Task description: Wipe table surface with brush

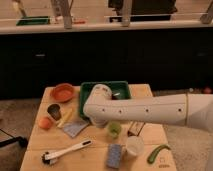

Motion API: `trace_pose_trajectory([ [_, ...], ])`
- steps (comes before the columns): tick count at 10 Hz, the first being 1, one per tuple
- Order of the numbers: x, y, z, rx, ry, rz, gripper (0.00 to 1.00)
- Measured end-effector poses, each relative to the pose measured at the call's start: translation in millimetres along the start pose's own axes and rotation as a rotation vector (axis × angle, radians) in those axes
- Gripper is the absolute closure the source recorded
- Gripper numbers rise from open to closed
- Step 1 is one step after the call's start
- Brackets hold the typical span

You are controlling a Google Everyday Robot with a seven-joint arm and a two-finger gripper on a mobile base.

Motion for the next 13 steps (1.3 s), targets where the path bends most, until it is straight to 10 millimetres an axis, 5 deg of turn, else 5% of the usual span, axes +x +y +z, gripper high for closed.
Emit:
trace_pose_trajectory([
  [4, -55.7, -13.1, -5.3, 0.002, -0.108, 0.056, 0.23],
  [9, -106.5, -7.8, -2.1, -0.007, -0.159, 0.071, 0.2],
  [13, -135.6, -3.9, 33.3, -0.047, -0.175, 0.133, 0.2],
])
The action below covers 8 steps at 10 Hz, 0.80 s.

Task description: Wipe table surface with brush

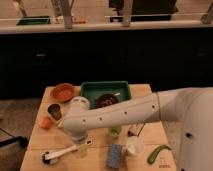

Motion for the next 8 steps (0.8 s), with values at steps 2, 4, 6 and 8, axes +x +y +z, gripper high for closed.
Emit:
trace_pose_trajectory([
  [2, -10.0, 1.0, 14.8, -0.017, -0.001, -0.001, 0.2],
  [4, -20.6, 3.3, 30.3, -0.036, 0.002, -0.013, 0.2],
  [6, -22.3, 3.6, 31.8, -0.042, 0.003, -0.015, 0.2],
  [8, -20.4, 4.2, 31.6, -0.043, 0.006, -0.014, 0.2],
])
